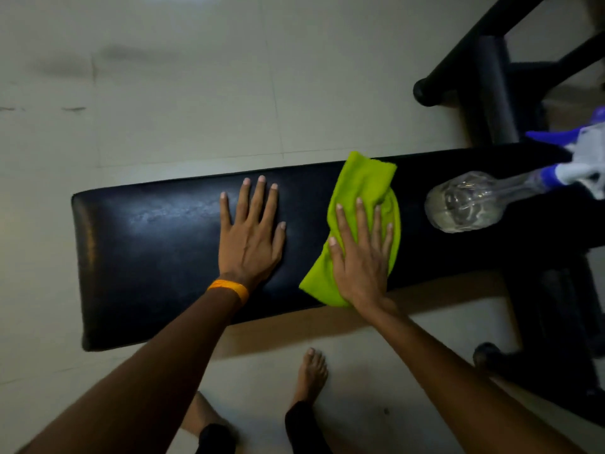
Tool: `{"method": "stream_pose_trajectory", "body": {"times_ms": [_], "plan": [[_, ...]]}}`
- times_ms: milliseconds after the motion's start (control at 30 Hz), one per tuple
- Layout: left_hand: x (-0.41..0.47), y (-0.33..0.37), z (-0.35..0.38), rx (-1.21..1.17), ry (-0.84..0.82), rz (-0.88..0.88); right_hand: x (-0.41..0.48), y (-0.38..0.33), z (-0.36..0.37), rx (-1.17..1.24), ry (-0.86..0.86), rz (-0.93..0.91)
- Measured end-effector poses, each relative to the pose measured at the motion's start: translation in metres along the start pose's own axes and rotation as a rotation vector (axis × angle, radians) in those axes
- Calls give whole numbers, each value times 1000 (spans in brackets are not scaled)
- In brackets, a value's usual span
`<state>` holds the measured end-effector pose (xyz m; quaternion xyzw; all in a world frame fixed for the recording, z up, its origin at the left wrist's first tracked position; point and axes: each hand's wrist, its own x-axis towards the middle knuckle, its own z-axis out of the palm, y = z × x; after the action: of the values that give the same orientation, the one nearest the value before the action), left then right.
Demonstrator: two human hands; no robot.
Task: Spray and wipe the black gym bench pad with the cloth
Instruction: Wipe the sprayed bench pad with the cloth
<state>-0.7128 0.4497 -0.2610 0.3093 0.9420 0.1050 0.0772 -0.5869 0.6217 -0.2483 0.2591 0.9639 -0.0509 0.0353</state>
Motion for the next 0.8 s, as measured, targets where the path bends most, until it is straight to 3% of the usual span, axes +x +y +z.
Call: {"method": "stream_pose_trajectory", "body": {"times_ms": [67,233,367,500,600,800], "plan": [[-1,0,0,19,2,6,12,24,-4,-11,-33,-164],[1,6,-5,47,-43,-9,46,42,-9,39,22,94],[4,15,-16,98,-129,-36,35,44,-15,93,-40,-37],[11,41,-32,98,-234,-152,38,70,-43,369,-128,-80],[17,77,-42,13,-227,-176,28,90,-77,578,11,-13],[27,161,-36,-167,-263,96,10,125,-131,677,293,226]]}}
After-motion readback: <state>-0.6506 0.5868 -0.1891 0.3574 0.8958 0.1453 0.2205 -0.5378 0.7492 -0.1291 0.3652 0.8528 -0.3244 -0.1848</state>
